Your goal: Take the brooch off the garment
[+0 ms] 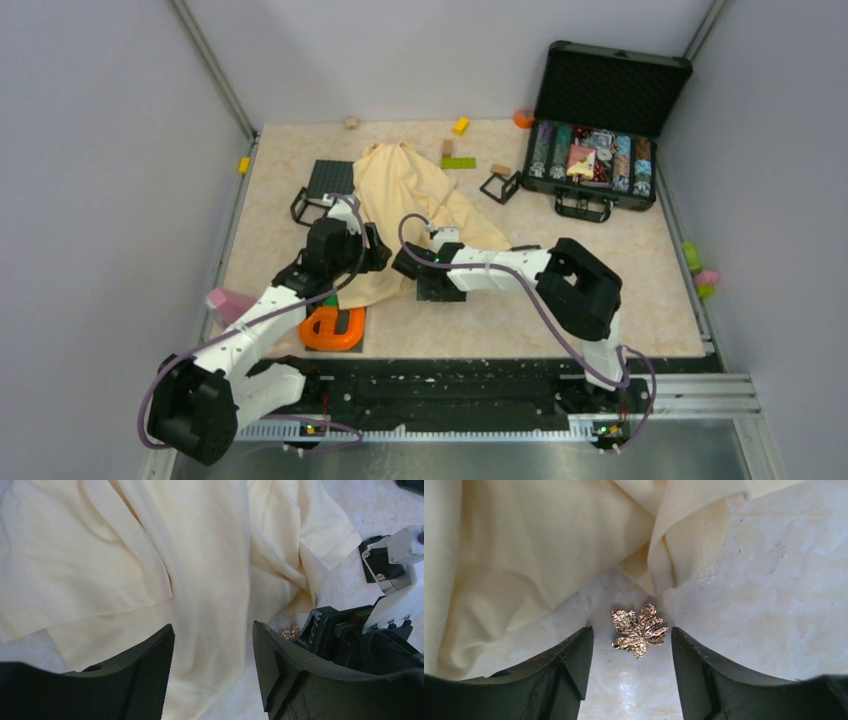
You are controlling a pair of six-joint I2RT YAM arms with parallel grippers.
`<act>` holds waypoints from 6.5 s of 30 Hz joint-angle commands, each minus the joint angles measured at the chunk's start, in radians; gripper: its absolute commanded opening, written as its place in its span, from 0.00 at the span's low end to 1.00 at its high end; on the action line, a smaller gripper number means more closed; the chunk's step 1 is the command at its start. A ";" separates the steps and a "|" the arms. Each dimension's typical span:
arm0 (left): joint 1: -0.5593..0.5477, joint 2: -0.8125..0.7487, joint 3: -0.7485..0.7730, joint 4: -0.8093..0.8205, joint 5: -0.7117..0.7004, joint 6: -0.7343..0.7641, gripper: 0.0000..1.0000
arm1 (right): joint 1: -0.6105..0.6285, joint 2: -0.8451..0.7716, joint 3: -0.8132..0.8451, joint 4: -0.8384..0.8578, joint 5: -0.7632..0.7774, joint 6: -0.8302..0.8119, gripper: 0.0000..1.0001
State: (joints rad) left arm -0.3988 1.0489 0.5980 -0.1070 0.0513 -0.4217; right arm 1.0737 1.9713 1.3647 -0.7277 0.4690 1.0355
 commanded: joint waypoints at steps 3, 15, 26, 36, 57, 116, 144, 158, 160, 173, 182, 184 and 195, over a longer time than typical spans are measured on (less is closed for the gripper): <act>0.005 -0.028 -0.013 0.060 0.029 -0.006 0.63 | -0.035 -0.028 -0.076 0.004 -0.084 0.047 0.57; 0.005 -0.029 -0.016 0.066 0.042 0.000 0.62 | -0.063 -0.074 -0.142 0.047 -0.125 0.068 0.36; 0.005 -0.024 -0.008 0.063 0.053 0.010 0.62 | -0.096 -0.251 -0.123 -0.015 -0.050 0.016 0.36; 0.005 -0.010 0.001 0.068 0.085 0.014 0.61 | -0.180 -0.323 -0.128 0.001 -0.025 -0.060 0.37; -0.101 0.054 -0.009 0.137 0.185 0.006 0.67 | -0.393 -0.543 -0.409 0.181 -0.135 -0.294 0.78; -0.292 0.773 -0.018 0.869 0.465 -0.570 0.48 | -0.495 -0.451 -0.939 1.069 -0.762 -0.075 0.19; -0.290 0.743 -0.020 0.824 0.454 -0.505 0.00 | -0.504 -0.613 -0.930 0.941 -0.684 -0.104 0.24; -0.246 0.570 -0.045 0.811 0.532 -0.537 0.00 | -0.581 -0.950 -0.904 0.667 -0.548 -0.278 0.47; -0.240 0.559 -0.042 0.810 0.538 -0.538 0.00 | -0.587 -0.952 -0.899 0.672 -0.585 -0.300 0.51; -0.116 0.469 0.009 0.740 0.670 -0.532 0.00 | -0.692 -1.033 -0.917 0.850 -0.951 -0.379 0.84; -0.008 0.441 0.027 0.744 0.739 -0.560 0.00 | -0.674 -1.042 -0.837 0.797 -0.853 -0.432 0.84; 0.032 0.413 0.032 0.696 0.733 -0.533 0.00 | -0.675 -1.051 -0.834 0.796 -0.802 -0.421 0.83; 0.227 0.361 0.066 0.570 0.691 -0.453 0.00 | -0.675 -0.905 -0.699 0.755 -0.554 -0.418 0.84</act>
State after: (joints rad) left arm -0.2111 1.4300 0.6186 0.4923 0.7433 -0.9142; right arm 0.3927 1.0203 0.5720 0.0437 -0.2584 0.6273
